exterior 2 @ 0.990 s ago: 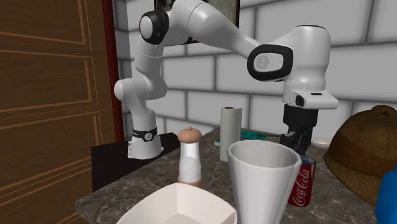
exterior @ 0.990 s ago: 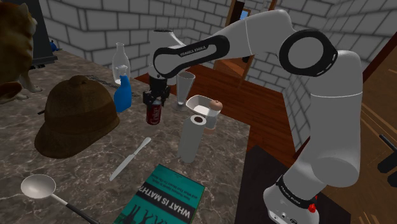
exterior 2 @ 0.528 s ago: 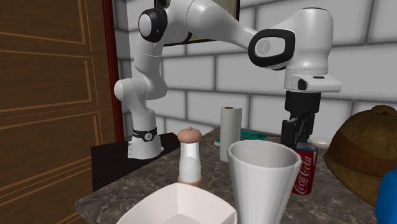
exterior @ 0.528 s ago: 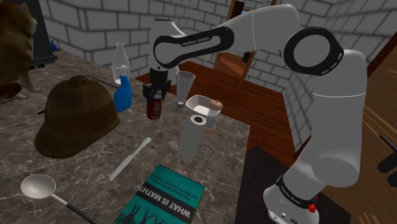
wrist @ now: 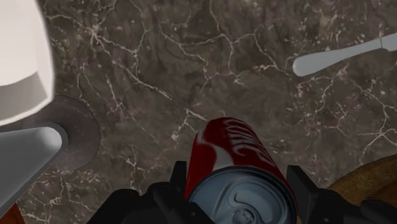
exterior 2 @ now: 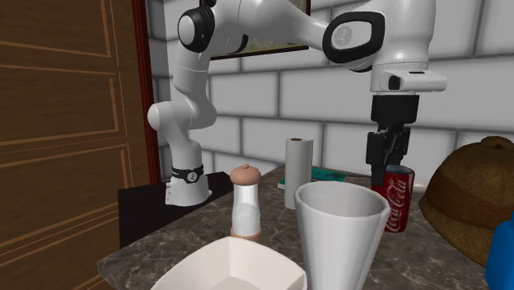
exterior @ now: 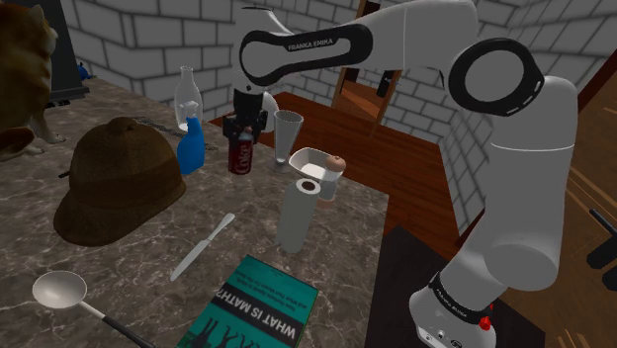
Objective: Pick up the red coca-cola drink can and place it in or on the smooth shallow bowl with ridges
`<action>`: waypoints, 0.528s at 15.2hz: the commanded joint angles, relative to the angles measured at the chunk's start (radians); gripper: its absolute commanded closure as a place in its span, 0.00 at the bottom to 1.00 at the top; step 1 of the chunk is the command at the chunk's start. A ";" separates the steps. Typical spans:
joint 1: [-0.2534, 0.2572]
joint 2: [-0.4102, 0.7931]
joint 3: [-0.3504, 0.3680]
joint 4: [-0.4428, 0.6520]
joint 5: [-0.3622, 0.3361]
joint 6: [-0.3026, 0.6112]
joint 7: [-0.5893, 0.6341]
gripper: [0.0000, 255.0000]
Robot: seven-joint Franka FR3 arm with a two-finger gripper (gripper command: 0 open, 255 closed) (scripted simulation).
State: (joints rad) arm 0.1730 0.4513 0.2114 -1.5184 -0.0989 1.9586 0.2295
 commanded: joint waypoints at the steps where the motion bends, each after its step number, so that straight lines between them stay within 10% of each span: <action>1: 0.000 -0.007 0.001 0.016 0.002 -0.022 -0.002 1.00; 8: -0.016 -0.044 -0.001 0.035 0.012 -0.077 -0.024 1.00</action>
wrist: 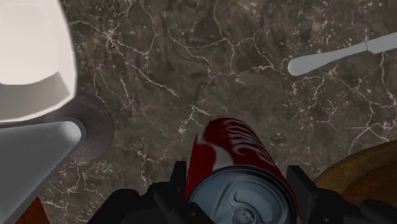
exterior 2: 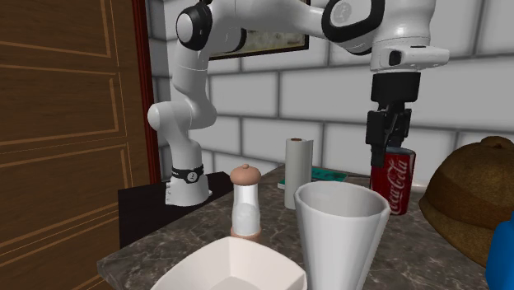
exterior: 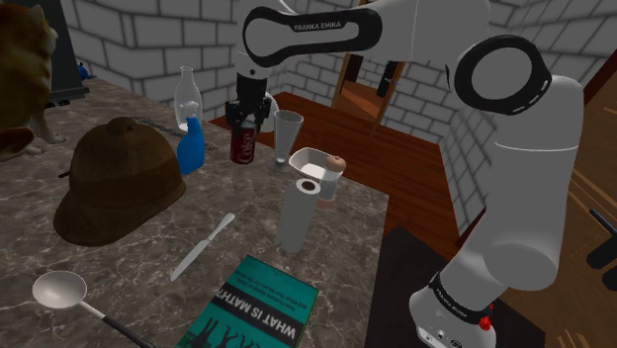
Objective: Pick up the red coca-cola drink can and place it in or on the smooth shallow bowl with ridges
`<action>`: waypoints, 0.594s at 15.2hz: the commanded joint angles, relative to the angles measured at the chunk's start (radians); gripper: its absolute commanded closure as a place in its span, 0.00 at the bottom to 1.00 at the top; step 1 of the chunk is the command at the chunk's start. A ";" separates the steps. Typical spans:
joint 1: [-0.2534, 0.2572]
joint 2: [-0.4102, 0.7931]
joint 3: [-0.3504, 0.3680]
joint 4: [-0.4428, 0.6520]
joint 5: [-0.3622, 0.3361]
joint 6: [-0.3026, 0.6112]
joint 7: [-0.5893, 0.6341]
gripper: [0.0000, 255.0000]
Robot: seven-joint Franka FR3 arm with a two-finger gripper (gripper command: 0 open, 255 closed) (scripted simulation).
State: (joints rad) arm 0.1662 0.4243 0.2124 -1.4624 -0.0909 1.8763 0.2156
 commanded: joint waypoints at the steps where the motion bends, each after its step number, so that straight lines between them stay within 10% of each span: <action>1: -0.026 -0.040 -0.006 -0.051 0.010 0.013 -0.030 1.00; 9: -0.149 -0.187 -0.052 -0.228 0.051 0.048 -0.200 1.00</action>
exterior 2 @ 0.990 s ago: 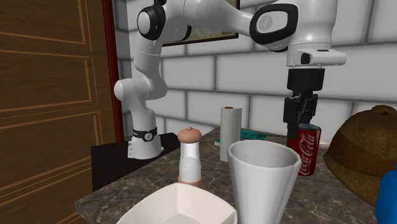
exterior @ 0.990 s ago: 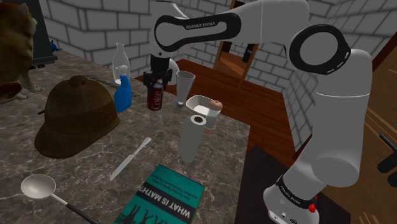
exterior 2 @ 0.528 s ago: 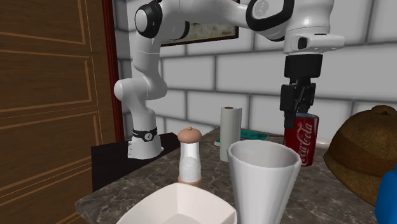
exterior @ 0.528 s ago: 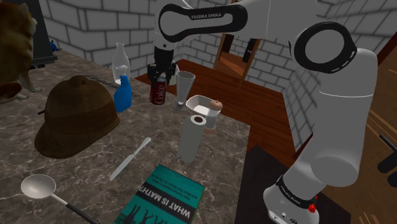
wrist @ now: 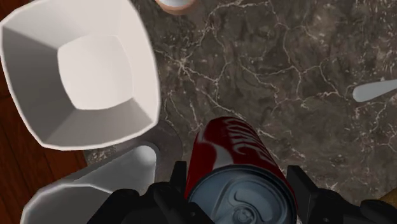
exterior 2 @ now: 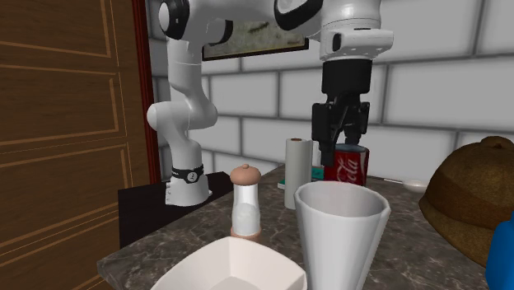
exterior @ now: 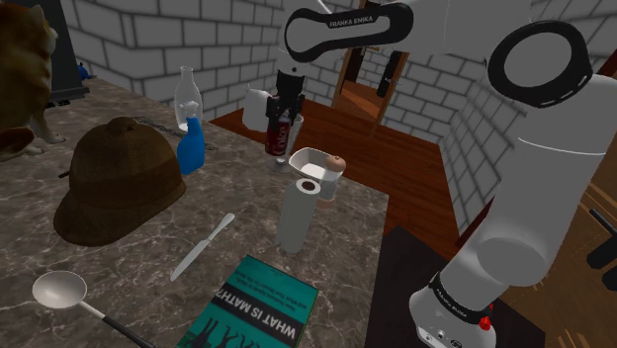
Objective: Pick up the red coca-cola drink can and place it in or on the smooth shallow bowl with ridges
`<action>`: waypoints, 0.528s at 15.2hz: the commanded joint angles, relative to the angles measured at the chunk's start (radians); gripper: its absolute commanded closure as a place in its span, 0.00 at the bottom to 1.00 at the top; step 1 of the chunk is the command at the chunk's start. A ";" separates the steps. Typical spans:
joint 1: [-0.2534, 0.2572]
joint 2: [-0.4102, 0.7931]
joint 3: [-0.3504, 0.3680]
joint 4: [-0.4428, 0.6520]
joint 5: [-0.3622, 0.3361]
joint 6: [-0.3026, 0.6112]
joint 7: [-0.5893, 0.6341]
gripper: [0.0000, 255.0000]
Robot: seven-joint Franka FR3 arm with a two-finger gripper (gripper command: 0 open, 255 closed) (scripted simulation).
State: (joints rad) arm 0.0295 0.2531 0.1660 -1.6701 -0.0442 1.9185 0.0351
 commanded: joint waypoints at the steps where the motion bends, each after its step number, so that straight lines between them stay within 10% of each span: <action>1: -0.027 -0.030 -0.013 -0.036 0.008 0.008 -0.042 1.00; 8: -0.121 -0.105 -0.072 -0.109 0.029 0.008 -0.201 1.00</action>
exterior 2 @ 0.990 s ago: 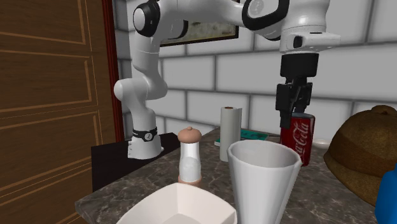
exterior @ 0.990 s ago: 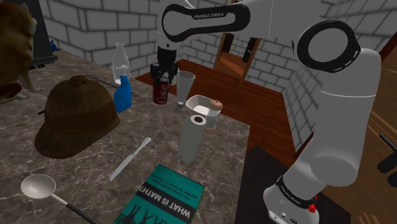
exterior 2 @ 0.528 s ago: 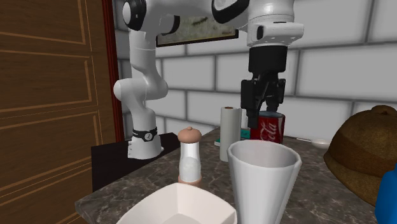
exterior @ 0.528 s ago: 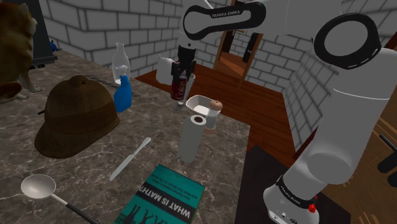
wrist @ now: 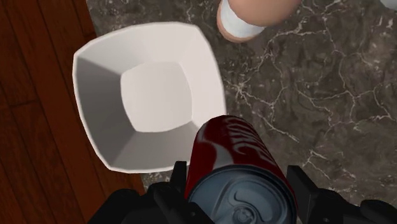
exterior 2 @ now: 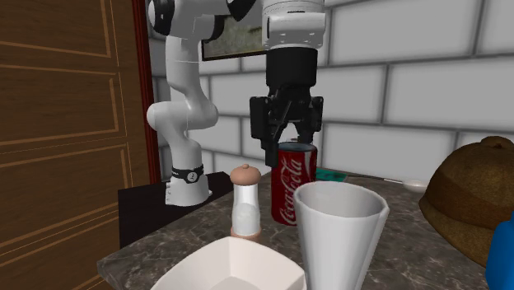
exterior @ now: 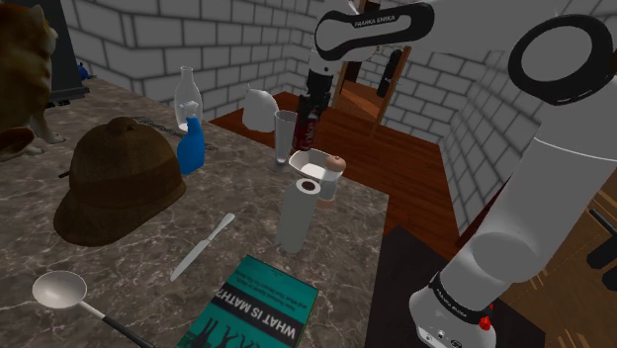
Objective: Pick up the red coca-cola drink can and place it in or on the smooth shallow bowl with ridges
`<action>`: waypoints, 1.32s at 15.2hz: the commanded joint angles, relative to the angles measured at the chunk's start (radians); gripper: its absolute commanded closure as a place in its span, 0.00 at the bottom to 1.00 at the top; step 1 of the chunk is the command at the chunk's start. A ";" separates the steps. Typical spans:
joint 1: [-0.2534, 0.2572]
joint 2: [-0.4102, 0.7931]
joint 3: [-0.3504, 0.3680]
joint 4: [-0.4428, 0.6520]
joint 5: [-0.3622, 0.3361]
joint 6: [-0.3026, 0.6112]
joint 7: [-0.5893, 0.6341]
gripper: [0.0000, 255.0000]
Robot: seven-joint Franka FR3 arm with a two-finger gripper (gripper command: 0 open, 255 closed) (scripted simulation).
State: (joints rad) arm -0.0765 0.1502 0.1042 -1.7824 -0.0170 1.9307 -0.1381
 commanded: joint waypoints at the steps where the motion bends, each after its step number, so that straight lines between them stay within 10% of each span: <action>1: -0.028 -0.009 -0.020 -0.002 0.004 -0.005 -0.050 1.00; 7: -0.107 -0.032 -0.080 -0.009 0.014 -0.021 -0.192 1.00; 20: -0.107 0.012 -0.080 -0.129 0.013 0.143 -0.191 1.00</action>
State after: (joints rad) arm -0.1834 0.1588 0.0238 -1.9026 -0.0044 2.0600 -0.3297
